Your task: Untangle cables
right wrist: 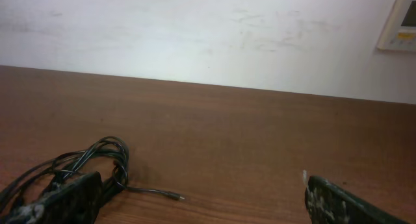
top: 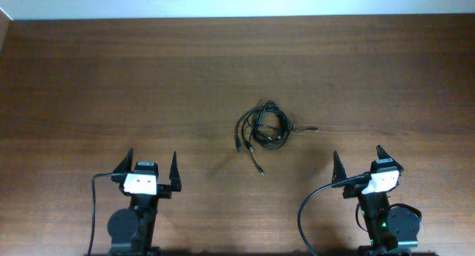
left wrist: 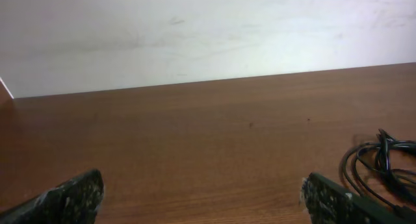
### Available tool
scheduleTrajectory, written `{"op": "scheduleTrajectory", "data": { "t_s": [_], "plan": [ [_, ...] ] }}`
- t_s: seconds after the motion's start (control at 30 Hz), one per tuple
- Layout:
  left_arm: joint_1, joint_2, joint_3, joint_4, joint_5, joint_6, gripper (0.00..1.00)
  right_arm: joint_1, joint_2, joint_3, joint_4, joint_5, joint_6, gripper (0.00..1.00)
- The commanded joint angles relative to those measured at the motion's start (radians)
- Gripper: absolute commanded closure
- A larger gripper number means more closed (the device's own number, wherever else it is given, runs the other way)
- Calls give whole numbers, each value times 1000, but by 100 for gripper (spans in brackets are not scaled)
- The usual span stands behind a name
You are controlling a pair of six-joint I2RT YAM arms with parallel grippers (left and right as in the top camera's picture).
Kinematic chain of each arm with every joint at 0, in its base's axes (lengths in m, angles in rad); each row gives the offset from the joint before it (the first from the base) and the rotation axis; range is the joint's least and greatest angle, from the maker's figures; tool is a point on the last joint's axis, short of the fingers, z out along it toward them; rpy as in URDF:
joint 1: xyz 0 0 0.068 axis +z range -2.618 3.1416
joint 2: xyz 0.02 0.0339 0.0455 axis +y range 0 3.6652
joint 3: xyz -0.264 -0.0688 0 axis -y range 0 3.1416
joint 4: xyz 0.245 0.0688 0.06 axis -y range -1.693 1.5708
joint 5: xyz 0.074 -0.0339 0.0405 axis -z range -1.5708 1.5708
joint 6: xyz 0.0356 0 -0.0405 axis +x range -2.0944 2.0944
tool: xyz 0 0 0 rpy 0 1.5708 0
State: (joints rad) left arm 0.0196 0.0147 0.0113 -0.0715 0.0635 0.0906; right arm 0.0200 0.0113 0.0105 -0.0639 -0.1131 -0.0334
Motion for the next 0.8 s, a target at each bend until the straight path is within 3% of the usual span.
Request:
{"op": "scheduleTrajectory", "data": {
  "t_s": [0.0,0.77],
  "plan": [
    [-4,-10,-2,-9,-7,20,1,6,-7,-5,-8,16,5,2],
    [-4,-10,-2,2,-7,20,1,6,-7,-5,-8,16,5,2]
  ]
}}
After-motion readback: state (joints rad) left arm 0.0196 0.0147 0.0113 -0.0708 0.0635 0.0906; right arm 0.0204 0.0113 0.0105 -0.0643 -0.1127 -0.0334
